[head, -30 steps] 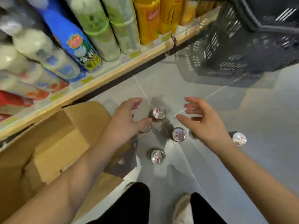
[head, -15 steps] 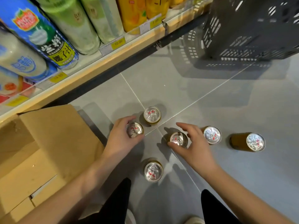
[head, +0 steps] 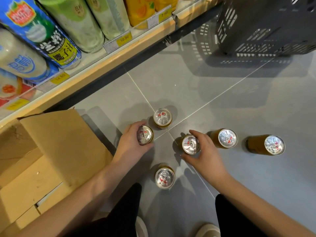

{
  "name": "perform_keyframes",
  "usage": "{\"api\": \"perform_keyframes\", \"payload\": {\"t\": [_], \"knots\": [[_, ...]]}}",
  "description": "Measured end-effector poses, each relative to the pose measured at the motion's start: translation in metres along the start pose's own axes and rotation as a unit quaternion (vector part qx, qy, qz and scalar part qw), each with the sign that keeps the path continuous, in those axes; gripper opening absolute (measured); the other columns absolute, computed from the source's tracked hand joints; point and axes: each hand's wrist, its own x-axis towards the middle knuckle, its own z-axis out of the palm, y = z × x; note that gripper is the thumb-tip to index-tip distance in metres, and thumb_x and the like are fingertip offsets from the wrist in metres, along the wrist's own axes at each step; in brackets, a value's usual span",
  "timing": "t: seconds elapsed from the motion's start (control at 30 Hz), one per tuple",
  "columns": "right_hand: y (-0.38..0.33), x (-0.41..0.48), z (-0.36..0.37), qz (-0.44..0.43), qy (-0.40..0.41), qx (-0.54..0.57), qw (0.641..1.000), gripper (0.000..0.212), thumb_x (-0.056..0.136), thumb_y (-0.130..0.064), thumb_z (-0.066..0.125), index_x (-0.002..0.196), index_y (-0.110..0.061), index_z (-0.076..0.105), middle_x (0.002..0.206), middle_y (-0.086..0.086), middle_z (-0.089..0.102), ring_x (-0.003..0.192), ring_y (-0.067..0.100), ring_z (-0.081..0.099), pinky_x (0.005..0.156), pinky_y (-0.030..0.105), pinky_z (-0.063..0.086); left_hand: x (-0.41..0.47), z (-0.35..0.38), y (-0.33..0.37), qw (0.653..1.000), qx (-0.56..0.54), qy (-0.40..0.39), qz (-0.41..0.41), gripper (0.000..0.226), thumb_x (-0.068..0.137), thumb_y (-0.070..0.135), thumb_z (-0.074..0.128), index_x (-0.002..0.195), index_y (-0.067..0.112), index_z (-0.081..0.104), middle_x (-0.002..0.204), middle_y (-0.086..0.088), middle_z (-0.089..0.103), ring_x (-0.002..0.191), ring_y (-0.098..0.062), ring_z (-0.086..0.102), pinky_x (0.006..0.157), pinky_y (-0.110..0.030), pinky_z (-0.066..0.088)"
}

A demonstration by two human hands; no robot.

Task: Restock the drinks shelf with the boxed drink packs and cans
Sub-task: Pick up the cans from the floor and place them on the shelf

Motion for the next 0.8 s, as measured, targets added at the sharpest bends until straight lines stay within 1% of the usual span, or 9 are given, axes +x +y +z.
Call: {"api": "perform_keyframes", "payload": {"t": [0.17, 0.2, 0.3, 0.37, 0.43, 0.5, 0.6, 0.7, 0.8], "knots": [[-0.007, -0.003, -0.006, -0.001, 0.014, 0.004, 1.0, 0.077, 0.071, -0.023, 0.093, 0.139, -0.019, 0.058, 0.133, 0.0, 0.065, 0.122, 0.016, 0.06, 0.099, 0.021, 0.044, -0.002, -0.009, 0.006, 1.0, 0.004, 0.005, -0.004, 0.072, 0.073, 0.025, 0.088, 0.135, 0.027, 0.052, 0.124, 0.01, 0.06, 0.103, 0.0, 0.053, 0.072, 0.003, 0.039], [-0.01, -0.003, -0.011, -0.005, 0.018, 0.008, 1.0, 0.076, 0.07, -0.023, 0.093, 0.138, -0.021, 0.059, 0.131, -0.002, 0.066, 0.12, 0.014, 0.06, 0.1, 0.02, 0.045, -0.004, -0.013, 0.008, 1.0, 0.001, 0.007, 0.0, 0.071, 0.072, 0.025, 0.088, 0.134, 0.027, 0.054, 0.122, 0.01, 0.061, 0.102, 0.0, 0.055, 0.072, 0.004, 0.038], [-0.036, -0.01, -0.036, -0.011, 0.038, 0.026, 0.999, 0.072, 0.069, -0.027, 0.094, 0.134, -0.024, 0.062, 0.119, -0.011, 0.065, 0.108, 0.007, 0.06, 0.089, 0.001, 0.038, -0.016, -0.038, 0.028, 1.0, -0.007, 0.025, 0.007, 0.068, 0.071, 0.026, 0.088, 0.131, 0.029, 0.056, 0.116, 0.012, 0.062, 0.096, 0.001, 0.058, 0.074, 0.004, 0.038], [-0.064, -0.017, -0.063, -0.02, 0.048, 0.036, 0.998, 0.07, 0.07, -0.031, 0.093, 0.132, -0.026, 0.062, 0.117, -0.011, 0.065, 0.105, 0.008, 0.061, 0.088, 0.008, 0.042, -0.029, -0.067, 0.054, 0.999, -0.01, 0.039, 0.007, 0.068, 0.071, 0.028, 0.088, 0.13, 0.031, 0.056, 0.112, 0.015, 0.061, 0.089, 0.006, 0.057, 0.072, 0.006, 0.037], [-0.101, -0.027, -0.101, -0.025, 0.052, 0.045, 0.997, 0.07, 0.07, -0.035, 0.092, 0.133, -0.028, 0.061, 0.119, -0.01, 0.066, 0.106, 0.01, 0.063, 0.091, 0.023, 0.049, -0.047, -0.104, 0.089, 0.998, -0.014, 0.055, 0.012, 0.069, 0.069, 0.032, 0.09, 0.129, 0.034, 0.055, 0.108, 0.018, 0.062, 0.088, 0.005, 0.058, 0.071, 0.002, 0.039], [-0.146, -0.04, -0.145, -0.026, 0.055, 0.056, 0.997, 0.071, 0.07, -0.038, 0.091, 0.133, -0.033, 0.06, 0.119, -0.013, 0.067, 0.106, 0.009, 0.064, 0.093, 0.029, 0.052, -0.067, -0.149, 0.132, 0.997, -0.022, 0.069, 0.011, 0.072, 0.067, 0.034, 0.091, 0.128, 0.035, 0.053, 0.108, 0.019, 0.061, 0.091, 0.004, 0.058, 0.072, -0.002, 0.039], [-0.217, -0.065, -0.215, -0.045, 0.064, 0.066, 0.995, 0.071, 0.071, -0.036, 0.092, 0.135, -0.034, 0.059, 0.12, -0.015, 0.067, 0.106, 0.006, 0.063, 0.093, 0.023, 0.049, -0.101, -0.221, 0.203, 0.995, -0.043, 0.089, 0.028, 0.068, 0.067, 0.033, 0.091, 0.124, 0.033, 0.053, 0.102, 0.024, 0.059, 0.089, 0.017, 0.054, 0.069, 0.001, 0.038], [-0.297, -0.097, -0.291, -0.061, 0.085, 0.073, 0.992, 0.071, 0.072, -0.036, 0.092, 0.134, -0.034, 0.059, 0.118, -0.016, 0.067, 0.099, -0.001, 0.061, 0.085, 0.007, 0.044, -0.144, -0.299, 0.283, 0.992, -0.042, 0.105, 0.055, 0.066, 0.068, 0.035, 0.09, 0.123, 0.031, 0.054, 0.102, 0.023, 0.059, 0.088, 0.004, 0.057, 0.069, 0.0, 0.039], [-0.378, -0.133, -0.369, -0.09, 0.103, 0.081, 0.987, 0.07, 0.071, -0.038, 0.091, 0.133, -0.037, 0.059, 0.121, -0.018, 0.067, 0.107, -0.002, 0.062, 0.092, 0.016, 0.048, -0.19, -0.376, 0.361, 0.987, -0.051, 0.125, 0.085, 0.063, 0.067, 0.036, 0.091, 0.119, 0.033, 0.054, 0.101, 0.026, 0.058, 0.088, 0.008, 0.055, 0.069, 0.002, 0.037]]}}
